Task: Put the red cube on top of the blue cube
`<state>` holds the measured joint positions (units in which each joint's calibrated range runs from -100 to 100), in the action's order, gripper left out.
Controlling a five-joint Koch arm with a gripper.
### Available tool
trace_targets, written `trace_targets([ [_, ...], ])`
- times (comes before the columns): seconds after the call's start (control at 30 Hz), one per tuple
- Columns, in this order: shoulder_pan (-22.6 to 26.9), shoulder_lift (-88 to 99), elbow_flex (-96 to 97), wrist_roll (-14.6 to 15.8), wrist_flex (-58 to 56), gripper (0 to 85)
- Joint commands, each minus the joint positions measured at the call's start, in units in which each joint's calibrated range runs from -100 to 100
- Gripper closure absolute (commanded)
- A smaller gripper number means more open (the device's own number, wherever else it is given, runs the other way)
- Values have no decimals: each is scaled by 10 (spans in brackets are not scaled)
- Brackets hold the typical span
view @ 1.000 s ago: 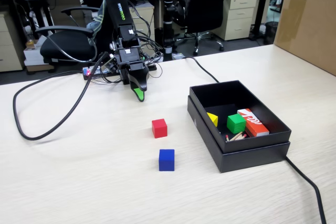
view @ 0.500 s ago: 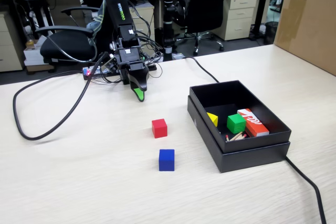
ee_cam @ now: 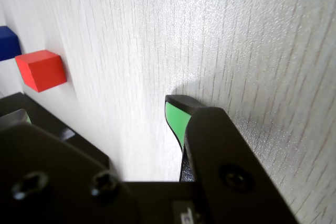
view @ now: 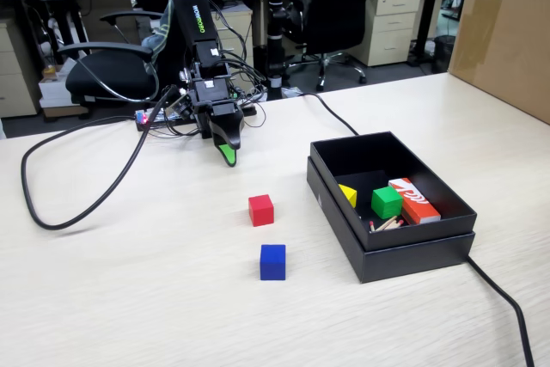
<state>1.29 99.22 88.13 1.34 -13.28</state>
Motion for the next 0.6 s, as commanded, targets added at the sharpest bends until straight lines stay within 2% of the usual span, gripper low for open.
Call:
trace_targets([
  [0.0,-1,-1,31,0,-15,358],
  [0.43,-6,-1,23,-1,-15,358],
  [0.57,-11,-4,-44,-1,-69,380],
])
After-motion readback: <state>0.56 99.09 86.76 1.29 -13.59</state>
